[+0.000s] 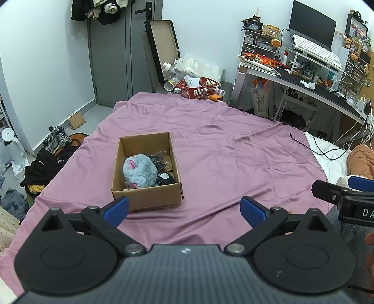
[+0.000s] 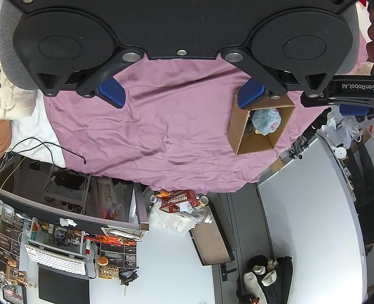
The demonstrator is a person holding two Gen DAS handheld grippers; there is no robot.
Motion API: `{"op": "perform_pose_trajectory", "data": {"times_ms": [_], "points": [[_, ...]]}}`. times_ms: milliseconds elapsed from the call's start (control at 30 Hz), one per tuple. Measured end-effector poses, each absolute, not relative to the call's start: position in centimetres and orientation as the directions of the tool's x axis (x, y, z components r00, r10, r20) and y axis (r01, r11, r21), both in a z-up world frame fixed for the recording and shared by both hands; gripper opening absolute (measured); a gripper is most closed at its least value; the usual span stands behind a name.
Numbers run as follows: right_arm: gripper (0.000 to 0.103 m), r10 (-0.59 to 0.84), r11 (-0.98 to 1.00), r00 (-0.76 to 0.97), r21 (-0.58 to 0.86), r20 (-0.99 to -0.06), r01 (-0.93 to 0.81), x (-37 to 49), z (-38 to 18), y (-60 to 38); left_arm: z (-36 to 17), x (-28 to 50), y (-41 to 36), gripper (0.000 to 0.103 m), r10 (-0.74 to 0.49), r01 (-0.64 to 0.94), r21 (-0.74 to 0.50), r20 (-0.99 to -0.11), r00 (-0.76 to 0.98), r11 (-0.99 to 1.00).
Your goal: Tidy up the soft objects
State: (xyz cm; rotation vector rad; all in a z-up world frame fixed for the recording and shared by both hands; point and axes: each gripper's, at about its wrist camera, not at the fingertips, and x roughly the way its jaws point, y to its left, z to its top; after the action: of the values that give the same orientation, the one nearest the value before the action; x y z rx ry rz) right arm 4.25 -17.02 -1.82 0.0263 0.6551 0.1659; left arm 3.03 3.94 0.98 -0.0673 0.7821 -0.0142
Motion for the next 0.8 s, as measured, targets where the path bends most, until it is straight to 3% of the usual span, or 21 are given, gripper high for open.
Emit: {"op": "perform_pose_trajectory", "data": {"times_ms": [800], "points": [[0.103,0.157,0.987,0.779,0.071,-0.607,-0.143,4.24,-1.82,-17.18,0.9,2.85,3.86,0.1,-0.04,-0.013,-0.07,-0.701,0.713,0.997]]}}
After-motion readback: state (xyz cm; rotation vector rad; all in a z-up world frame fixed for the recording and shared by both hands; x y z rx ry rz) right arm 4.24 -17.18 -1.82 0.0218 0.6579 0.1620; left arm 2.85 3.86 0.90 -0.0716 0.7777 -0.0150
